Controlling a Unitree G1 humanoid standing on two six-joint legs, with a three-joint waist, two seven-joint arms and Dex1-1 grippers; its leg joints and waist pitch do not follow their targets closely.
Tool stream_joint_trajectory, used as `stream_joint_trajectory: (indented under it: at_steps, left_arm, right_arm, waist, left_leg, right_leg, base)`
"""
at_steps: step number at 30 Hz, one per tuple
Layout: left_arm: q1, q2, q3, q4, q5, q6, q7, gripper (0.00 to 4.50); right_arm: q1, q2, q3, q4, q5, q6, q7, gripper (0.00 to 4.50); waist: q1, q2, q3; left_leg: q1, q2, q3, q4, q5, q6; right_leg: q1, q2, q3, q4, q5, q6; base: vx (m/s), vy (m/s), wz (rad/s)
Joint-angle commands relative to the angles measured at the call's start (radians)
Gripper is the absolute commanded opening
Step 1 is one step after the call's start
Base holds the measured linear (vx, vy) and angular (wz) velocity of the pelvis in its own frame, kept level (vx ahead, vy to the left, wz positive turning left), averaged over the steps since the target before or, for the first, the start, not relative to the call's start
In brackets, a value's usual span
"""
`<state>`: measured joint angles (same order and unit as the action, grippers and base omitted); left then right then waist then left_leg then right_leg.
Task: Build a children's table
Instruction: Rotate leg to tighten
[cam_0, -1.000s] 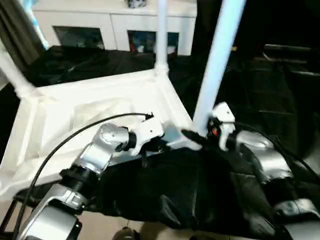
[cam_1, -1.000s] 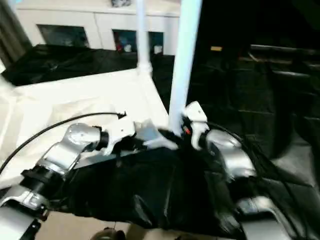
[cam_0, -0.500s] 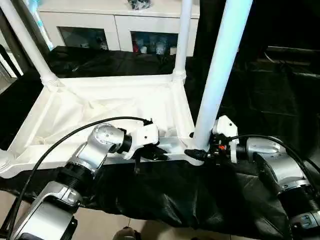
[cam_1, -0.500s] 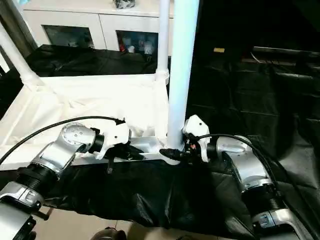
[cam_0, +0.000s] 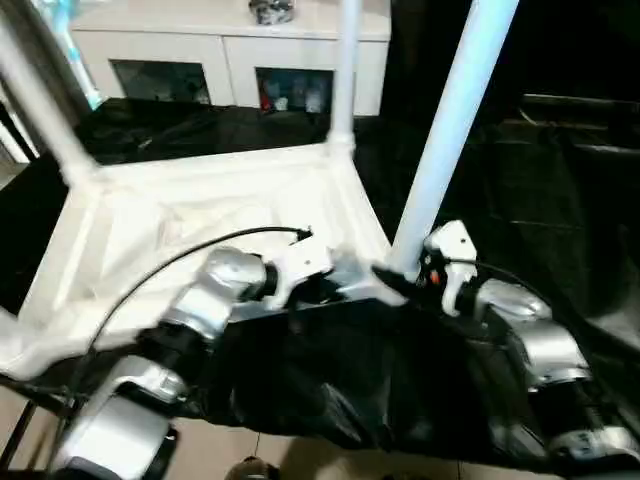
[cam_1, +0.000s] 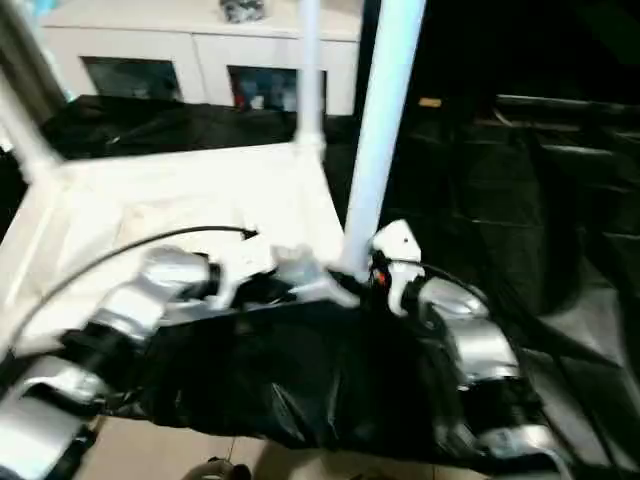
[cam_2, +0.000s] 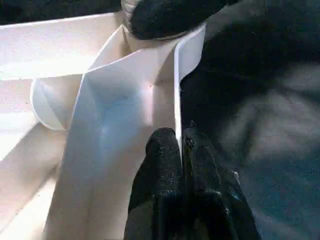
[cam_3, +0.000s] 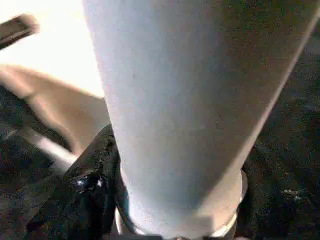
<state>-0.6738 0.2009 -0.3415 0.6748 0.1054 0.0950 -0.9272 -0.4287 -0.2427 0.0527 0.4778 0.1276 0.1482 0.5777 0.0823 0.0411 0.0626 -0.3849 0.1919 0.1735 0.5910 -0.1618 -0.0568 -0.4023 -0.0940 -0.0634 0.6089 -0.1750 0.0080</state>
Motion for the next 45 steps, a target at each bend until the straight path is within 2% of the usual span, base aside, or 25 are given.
stream_joint_trajectory:
  at_steps: [1, 4, 10, 11, 14, 16, 17, 19, 21, 22, 24, 29, 30, 37, 38, 42, 43, 45]
  left_arm:
    - [-0.034, -0.074, 0.005, -0.016, 0.010, 0.018, 0.104, 0.00]
    - [-0.031, -0.117, -0.015, -0.010, 0.032, 0.012, 0.148, 0.00]
    - [-0.021, -0.121, -0.039, -0.017, 0.046, -0.005, 0.144, 0.00]
    - [-0.020, -0.119, -0.039, -0.020, 0.048, -0.006, 0.141, 0.00]
    - [-0.014, -0.111, -0.035, -0.030, 0.051, -0.014, 0.129, 0.00]
    - [-0.006, -0.098, -0.033, -0.038, 0.043, -0.037, 0.102, 0.00]
    - [-0.004, -0.095, -0.034, -0.039, 0.041, -0.044, 0.094, 0.00]
    - [0.010, -0.063, -0.041, -0.051, 0.024, -0.079, 0.029, 0.00]
    - [0.018, -0.041, -0.040, -0.056, 0.011, -0.095, -0.013, 0.00]
    - [0.021, -0.033, -0.036, -0.058, 0.004, -0.097, -0.027, 0.00]
    - [0.027, -0.011, -0.027, -0.066, -0.014, -0.106, -0.067, 0.00]
    - [0.038, 0.050, -0.015, -0.073, -0.046, -0.137, -0.178, 0.00]
    - [0.041, 0.068, -0.012, -0.074, -0.056, -0.143, -0.213, 0.00]
    - [0.047, 0.124, -0.011, -0.065, -0.089, -0.162, -0.324, 0.00]
    - [0.048, 0.128, -0.012, -0.065, -0.092, -0.164, -0.335, 0.00]
    - [0.051, 0.144, -0.013, -0.062, -0.099, -0.165, -0.376, 0.00]
    - [0.053, 0.149, -0.013, -0.064, -0.105, -0.164, -0.393, 0.00]
    - [0.052, 0.156, -0.011, -0.061, -0.108, -0.164, -0.405, 0.00]
  right_arm:
    - [-0.010, 0.064, 0.010, 0.080, -0.043, 0.022, -0.132, 2.72]
    - [-0.034, 0.118, 0.006, 0.117, -0.053, 0.015, -0.201, 2.72]
    - [-0.054, 0.155, -0.016, 0.157, -0.034, -0.042, -0.232, 2.72]
    - [-0.058, 0.159, -0.025, 0.161, -0.025, -0.045, -0.229, 3.28]
    - [-0.070, 0.164, -0.045, 0.173, -0.016, -0.052, -0.221, 3.52]
    - [-0.074, 0.148, -0.036, 0.176, -0.033, -0.065, -0.204, 3.65]
    - [-0.074, 0.144, -0.032, 0.175, -0.037, -0.070, -0.200, 3.84]
    - [-0.056, 0.104, -0.004, 0.153, -0.047, -0.114, -0.119, 3.84]
    - [-0.044, 0.079, -0.001, 0.137, -0.038, -0.127, -0.060, 3.84]
    - [-0.040, 0.069, 0.000, 0.130, -0.034, -0.131, -0.035, 3.84]
    - [-0.023, 0.035, 0.009, 0.100, -0.021, -0.138, 0.048, 3.84]
    - [0.026, -0.065, 0.053, 0.002, 0.022, -0.127, 0.273, 3.84]
    - [0.043, -0.094, 0.068, -0.030, 0.038, -0.117, 0.340, 3.84]
    - [0.089, -0.176, 0.117, -0.130, 0.077, -0.086, 0.537, 3.84]
    - [0.091, -0.182, 0.123, -0.134, 0.077, -0.087, 0.549, 3.58]
    - [0.089, -0.193, 0.133, -0.140, 0.079, -0.079, 0.578, 3.45]
    - [0.086, -0.195, 0.136, -0.140, 0.085, -0.069, 0.590, 3.16]
    - [0.083, -0.196, 0.137, -0.145, 0.089, -0.057, 0.603, 3.07]
  waist:
    - [-0.008, -0.001, -0.068]
    - [-0.008, -0.003, -0.070]
    - [-0.013, 0.000, -0.073]
    - [-0.015, 0.000, -0.073]
    - [-0.020, 0.002, -0.072]
    - [-0.020, 0.002, -0.073]
    - [-0.020, 0.002, -0.073]
    - [-0.018, 0.000, -0.078]
    - [-0.016, 0.000, -0.078]
    - [-0.016, 0.002, -0.081]
    - [-0.017, 0.002, -0.080]
    - [-0.013, 0.008, -0.078]
    - [-0.010, 0.005, -0.077]
    - [0.005, 0.001, -0.077]
    - [0.006, 0.000, -0.076]
    - [0.007, 0.000, -0.078]
    - [0.007, 0.000, -0.077]
    - [0.007, -0.002, -0.077]
  left_leg:
    - [0.023, 0.025, -0.011, -0.078, -0.374, -0.024]
    - [0.022, 0.025, -0.012, -0.077, -0.361, -0.014]
    - [0.017, 0.024, -0.011, -0.078, -0.353, 0.003]
    - [0.016, 0.024, -0.011, -0.078, -0.361, 0.004]
    - [0.018, 0.025, -0.012, -0.079, -0.378, 0.006]
    - [0.016, 0.026, -0.012, -0.080, -0.366, 0.006]
    - [0.016, 0.026, -0.012, -0.080, -0.366, 0.006]
    - [0.013, 0.025, -0.009, -0.077, -0.331, 0.018]
    - [0.012, 0.027, -0.007, -0.075, -0.316, 0.028]
    - [0.010, 0.027, -0.006, -0.072, -0.284, 0.039]
    - [0.008, 0.027, -0.006, -0.072, -0.269, 0.051]
    - [0.011, 0.031, -0.005, -0.073, -0.282, 0.062]
    - [0.013, 0.032, -0.004, -0.073, -0.296, 0.062]
    - [0.015, 0.036, -0.004, -0.074, -0.297, 0.058]
    - [0.014, 0.036, -0.003, -0.074, -0.292, 0.058]
    - [0.015, 0.036, -0.003, -0.074, -0.283, 0.055]
    - [0.014, 0.036, -0.003, -0.074, -0.282, 0.055]
    - [0.014, 0.036, -0.003, -0.074, -0.280, 0.055]
  right_leg:
    - [0.033, -0.049, 0.033, -0.098, -0.405, -0.186]
    - [0.036, -0.049, 0.033, -0.099, -0.394, -0.182]
    - [0.038, -0.047, 0.032, -0.098, -0.368, -0.178]
    - [0.037, -0.048, 0.032, -0.098, -0.368, -0.180]
    - [0.036, -0.048, 0.031, -0.100, -0.378, -0.185]
    - [0.038, -0.047, 0.032, -0.097, -0.351, -0.191]
    - [0.038, -0.047, 0.032, -0.097, -0.351, -0.191]
    - [0.043, -0.048, 0.033, -0.091, -0.289, -0.204]
    - [0.044, -0.050, 0.035, -0.090, -0.268, -0.210]
    - [0.047, -0.046, 0.035, -0.081, -0.206, -0.230]
    - [0.050, -0.044, 0.033, -0.077, -0.174, -0.242]
    - [0.050, -0.044, 0.033, -0.078, -0.187, -0.255]
    - [0.050, -0.044, 0.033, -0.081, -0.206, -0.251]
    - [0.047, -0.047, 0.036, -0.082, -0.244, -0.246]
    - [0.046, -0.048, 0.036, -0.081, -0.246, -0.247]
    - [0.045, -0.049, 0.036, -0.078, -0.238, -0.251]
    - [0.045, -0.048, 0.035, -0.078, -0.237, -0.252]
    - [0.045, -0.048, 0.035, -0.077, -0.239, -0.253]
  base:
    - [0.000, 0.000, 0.00]
    - [0.000, 0.000, 0.00]
    - [0.000, 0.000, 0.00]
    - [0.000, 0.000, 0.00]
    - [0.000, 0.000, 0.00]
    - [0.000, 0.000, 0.00]
    - [0.000, 0.000, 0.00]
    - [0.000, 0.000, 0.00]
    - [0.000, 0.000, 0.00]
    - [0.000, 0.000, 0.00]
    - [0.000, 0.000, 0.00]
    - [0.000, 0.000, 0.00]
    - [0.000, 0.000, 0.00]
    - [0.000, 0.000, 0.00]
    - [0.000, 0.000, 0.00]
    - [0.000, 0.000, 0.00]
    - [0.000, 0.000, 0.00]
    - [0.000, 0.000, 0.00]
